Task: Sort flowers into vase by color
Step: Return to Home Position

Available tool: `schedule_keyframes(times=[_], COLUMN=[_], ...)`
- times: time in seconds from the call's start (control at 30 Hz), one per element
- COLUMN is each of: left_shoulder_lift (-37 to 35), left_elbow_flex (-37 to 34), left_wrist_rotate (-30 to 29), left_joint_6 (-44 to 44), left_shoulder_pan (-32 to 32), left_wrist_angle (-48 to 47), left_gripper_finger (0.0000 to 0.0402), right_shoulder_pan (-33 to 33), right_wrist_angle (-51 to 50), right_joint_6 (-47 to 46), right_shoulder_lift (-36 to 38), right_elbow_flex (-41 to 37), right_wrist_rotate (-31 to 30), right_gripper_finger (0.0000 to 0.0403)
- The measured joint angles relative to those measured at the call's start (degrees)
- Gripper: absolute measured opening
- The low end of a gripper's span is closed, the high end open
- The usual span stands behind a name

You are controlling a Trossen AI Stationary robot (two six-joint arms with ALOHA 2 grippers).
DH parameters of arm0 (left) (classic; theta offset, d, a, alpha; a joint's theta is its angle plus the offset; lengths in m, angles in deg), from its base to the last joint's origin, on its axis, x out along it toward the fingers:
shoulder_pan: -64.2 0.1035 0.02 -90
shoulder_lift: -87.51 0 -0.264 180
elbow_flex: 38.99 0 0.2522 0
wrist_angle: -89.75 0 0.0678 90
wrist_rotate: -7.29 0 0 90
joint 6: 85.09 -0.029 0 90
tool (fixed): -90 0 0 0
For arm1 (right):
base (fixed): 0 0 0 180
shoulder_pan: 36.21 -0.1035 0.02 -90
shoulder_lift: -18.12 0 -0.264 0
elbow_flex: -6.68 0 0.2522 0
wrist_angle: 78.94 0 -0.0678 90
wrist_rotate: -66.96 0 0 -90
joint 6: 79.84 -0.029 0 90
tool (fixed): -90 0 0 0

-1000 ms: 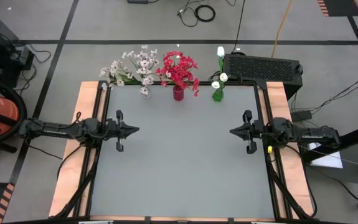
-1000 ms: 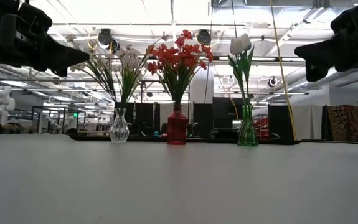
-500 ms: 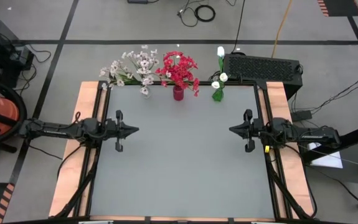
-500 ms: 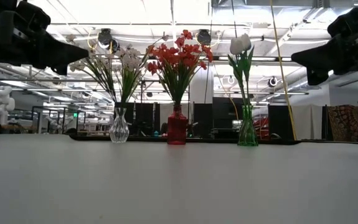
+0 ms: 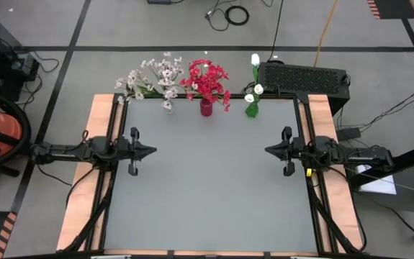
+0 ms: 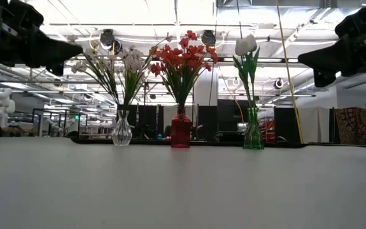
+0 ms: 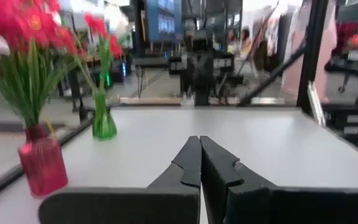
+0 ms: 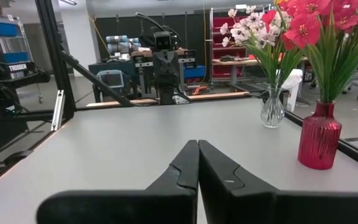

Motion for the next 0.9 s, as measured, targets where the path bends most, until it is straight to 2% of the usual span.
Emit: schedule_keyframes(times=[0.47,0.9], left_shoulder_lift=[0.05,0.05], left_elbow_flex=[0.14,0.14], left_wrist_rotate=[0.63,0.56], left_joint_6=[0.12,0.15], left_shoulder_pan=[0.04,0.04], left_wrist_angle=[-1.99,-1.37], left_gripper_finger=[0.0,0.0018], right_shoulder_pan=[0.0,0.0], right_wrist_angle=[0.02,-0.02], right_joint_6=[0.01,0.01], right_shoulder_lift=[-0.15,-0.15], right_elbow_flex=[0.0,0.0], right_wrist_rotate=[0.06,0.06], right_gripper_finger=[0.0,0.0])
